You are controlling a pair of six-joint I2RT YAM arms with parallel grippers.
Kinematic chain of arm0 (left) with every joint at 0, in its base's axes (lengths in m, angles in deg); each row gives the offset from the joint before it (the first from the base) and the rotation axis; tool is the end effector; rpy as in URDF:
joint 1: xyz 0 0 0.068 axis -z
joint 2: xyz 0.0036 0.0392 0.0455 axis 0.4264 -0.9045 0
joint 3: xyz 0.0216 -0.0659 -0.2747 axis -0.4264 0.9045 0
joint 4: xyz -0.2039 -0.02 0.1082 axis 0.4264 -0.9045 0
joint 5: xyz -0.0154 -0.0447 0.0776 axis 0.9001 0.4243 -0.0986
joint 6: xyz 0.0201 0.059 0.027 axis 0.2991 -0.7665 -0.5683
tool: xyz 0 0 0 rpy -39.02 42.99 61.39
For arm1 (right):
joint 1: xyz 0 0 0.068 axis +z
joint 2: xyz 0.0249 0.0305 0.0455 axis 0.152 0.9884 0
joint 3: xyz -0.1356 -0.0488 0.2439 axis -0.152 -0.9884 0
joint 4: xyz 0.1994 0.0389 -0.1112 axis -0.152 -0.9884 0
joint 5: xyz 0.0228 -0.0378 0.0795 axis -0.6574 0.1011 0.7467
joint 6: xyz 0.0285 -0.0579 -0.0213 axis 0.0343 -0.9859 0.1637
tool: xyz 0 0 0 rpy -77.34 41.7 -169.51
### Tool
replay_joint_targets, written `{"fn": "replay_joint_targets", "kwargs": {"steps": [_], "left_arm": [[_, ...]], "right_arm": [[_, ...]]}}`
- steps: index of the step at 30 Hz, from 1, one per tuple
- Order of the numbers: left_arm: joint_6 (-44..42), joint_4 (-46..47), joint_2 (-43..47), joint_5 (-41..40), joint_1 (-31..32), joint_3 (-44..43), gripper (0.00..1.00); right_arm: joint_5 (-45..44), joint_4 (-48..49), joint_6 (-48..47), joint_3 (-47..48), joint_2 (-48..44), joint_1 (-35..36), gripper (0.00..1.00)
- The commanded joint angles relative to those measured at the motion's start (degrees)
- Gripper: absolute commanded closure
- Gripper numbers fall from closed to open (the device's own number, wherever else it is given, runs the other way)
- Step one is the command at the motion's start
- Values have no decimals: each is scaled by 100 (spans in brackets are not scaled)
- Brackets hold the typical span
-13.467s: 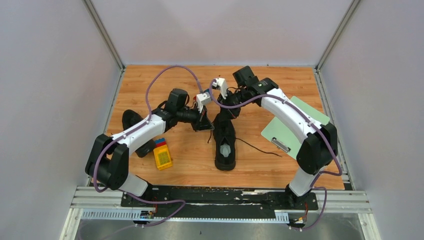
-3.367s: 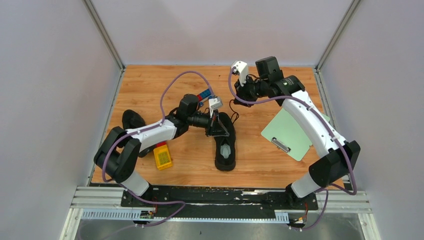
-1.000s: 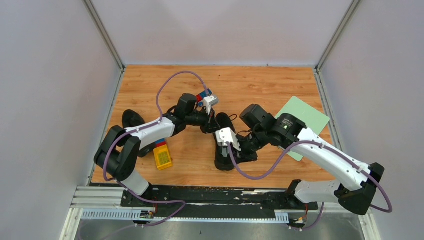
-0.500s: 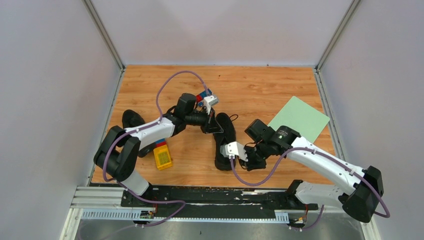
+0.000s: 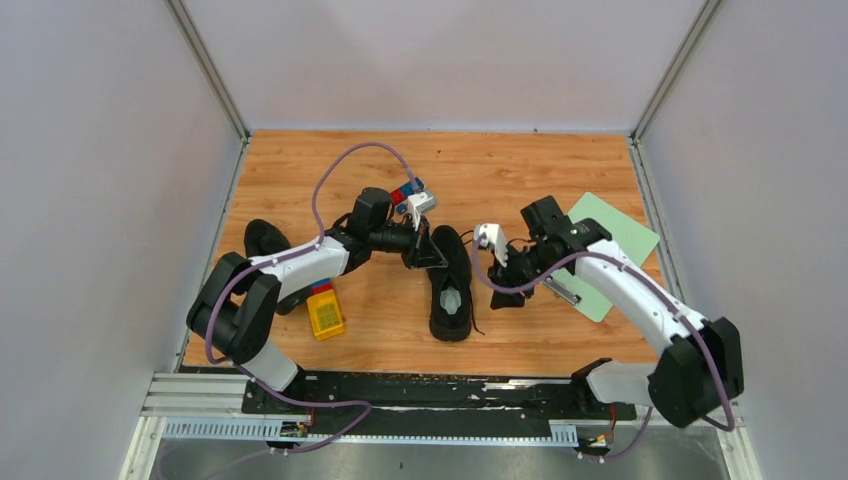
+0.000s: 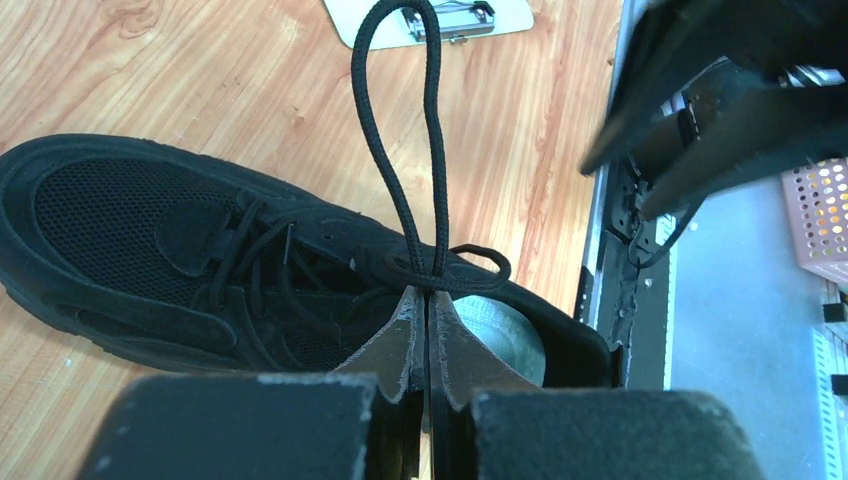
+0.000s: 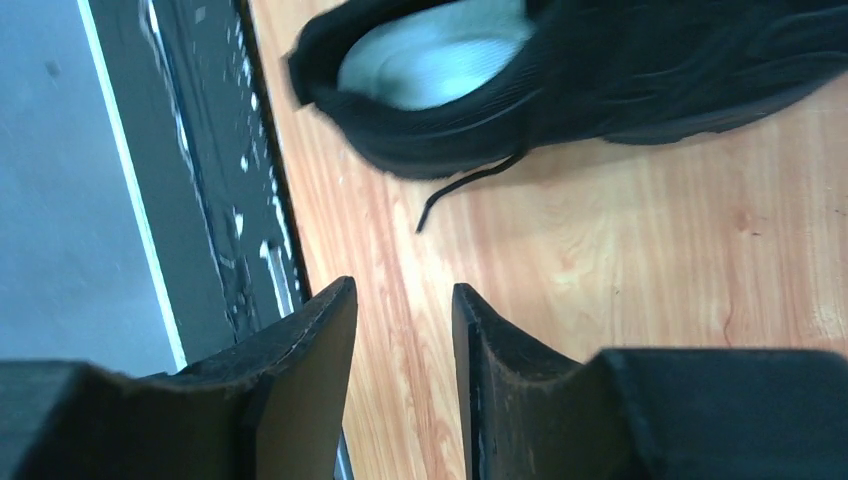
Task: Tie the shoes
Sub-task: Wrap the shoelace around the shoelace.
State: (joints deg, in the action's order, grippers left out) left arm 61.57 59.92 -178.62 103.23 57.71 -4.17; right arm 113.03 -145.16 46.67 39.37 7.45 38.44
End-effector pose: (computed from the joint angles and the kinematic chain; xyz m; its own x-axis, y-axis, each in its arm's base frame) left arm 0.2482 -0.2059 0.2438 -0.6091 0.2163 -0.7630 0.7882 0.2719 -0.5521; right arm 0.1438 0.1200 0.2671 -0.2416 -0.7476 -0.6186 -0.9670 0.1321 0.2180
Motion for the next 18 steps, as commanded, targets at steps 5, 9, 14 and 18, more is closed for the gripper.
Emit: {"fn": "replay_joint_targets", "kwargs": {"steps": [5,9,14,18], "left_arm": [[-453,36,169,557,-30,-119,100],[-537,-29,173,657,-30,-135,100],[-589,-84,69,730,-29,-202,100],[-611,-136,52,718,-26,-236,100]], "right_arm": [[2014,1275,1361,823,1494,-897,47],[2378,1861,1576,892,1857,-921,44],[2700,2388,1615,836,1903,-917,42],[2690,2417,1679,995,1821,-915,42]]}}
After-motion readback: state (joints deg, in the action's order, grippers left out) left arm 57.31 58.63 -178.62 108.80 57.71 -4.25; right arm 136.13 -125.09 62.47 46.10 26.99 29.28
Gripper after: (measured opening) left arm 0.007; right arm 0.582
